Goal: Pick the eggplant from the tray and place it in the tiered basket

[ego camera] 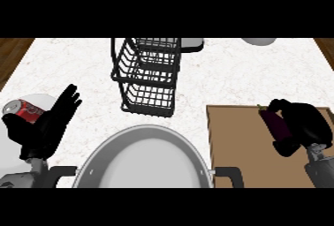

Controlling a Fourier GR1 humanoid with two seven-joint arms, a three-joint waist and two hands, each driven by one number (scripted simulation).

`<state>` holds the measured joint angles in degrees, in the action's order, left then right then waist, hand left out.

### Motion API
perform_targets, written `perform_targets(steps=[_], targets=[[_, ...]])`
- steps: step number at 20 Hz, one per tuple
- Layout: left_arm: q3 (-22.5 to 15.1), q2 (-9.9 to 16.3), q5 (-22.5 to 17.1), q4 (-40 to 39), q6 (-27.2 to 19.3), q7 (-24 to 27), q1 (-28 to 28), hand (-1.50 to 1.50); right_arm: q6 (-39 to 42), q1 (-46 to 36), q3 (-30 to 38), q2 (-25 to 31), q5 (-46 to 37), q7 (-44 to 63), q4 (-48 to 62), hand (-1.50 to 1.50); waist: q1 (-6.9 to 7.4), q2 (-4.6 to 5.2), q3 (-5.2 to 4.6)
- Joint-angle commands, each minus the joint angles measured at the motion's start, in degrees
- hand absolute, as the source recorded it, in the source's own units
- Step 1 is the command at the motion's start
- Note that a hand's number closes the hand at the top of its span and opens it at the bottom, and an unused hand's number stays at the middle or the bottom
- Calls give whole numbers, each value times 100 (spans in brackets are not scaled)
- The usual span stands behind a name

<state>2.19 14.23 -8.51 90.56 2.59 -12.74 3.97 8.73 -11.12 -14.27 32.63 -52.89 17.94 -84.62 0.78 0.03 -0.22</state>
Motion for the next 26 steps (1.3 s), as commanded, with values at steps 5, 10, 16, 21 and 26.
perform_targets(steps=[5,10,16,21,26], targets=[[77,-20,15,1,-60,40,-66,0,-1236,-559,1186,-350,1462,-1739,-95,150,-75,-20,37],[225,125,-107,-97,119,38,-25,0,-1016,-1009,1657,-574,2434,-2198,-416,150,-58,-5,24],[241,61,-39,-144,111,-51,90,0,93,-1361,1548,-596,2941,-1016,-1792,150,-101,-17,18],[13,-194,188,94,-54,-74,-32,0,565,-2399,1093,-963,2889,15,-1712,150,-43,-10,17],[-234,-399,443,197,-189,-15,-132,0,488,-3466,557,-1632,2450,779,-1373,150,1,-6,16]])
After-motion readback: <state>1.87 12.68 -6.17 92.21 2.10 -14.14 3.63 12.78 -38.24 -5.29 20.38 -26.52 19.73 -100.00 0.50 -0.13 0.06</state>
